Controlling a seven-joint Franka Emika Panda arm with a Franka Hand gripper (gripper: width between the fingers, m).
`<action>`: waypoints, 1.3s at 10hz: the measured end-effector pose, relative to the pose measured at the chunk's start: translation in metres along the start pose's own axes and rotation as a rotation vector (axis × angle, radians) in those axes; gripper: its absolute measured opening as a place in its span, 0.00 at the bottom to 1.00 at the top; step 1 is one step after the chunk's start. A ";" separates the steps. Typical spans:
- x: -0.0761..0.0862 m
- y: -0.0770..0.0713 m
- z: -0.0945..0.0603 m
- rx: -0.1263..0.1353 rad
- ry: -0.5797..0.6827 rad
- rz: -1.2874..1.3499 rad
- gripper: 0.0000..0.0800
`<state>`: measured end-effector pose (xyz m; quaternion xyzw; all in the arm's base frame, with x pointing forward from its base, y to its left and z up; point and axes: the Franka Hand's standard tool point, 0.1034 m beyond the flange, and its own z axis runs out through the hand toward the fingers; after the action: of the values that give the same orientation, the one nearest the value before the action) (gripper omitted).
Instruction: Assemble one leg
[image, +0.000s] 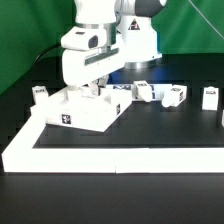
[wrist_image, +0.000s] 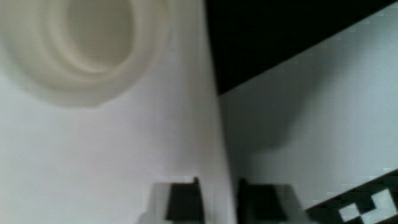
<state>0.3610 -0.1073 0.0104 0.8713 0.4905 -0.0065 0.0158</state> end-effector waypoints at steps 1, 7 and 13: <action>0.000 0.000 0.000 -0.001 0.000 -0.003 0.07; 0.011 0.006 -0.021 0.017 0.002 -0.243 0.07; 0.017 0.003 -0.030 0.006 0.009 -0.282 0.07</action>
Offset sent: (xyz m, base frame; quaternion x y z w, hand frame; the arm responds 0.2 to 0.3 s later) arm 0.0045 0.0063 0.0096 0.0076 0.0129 -0.0677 0.9976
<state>0.3723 -0.0933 0.0397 0.7937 0.6082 -0.0064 0.0100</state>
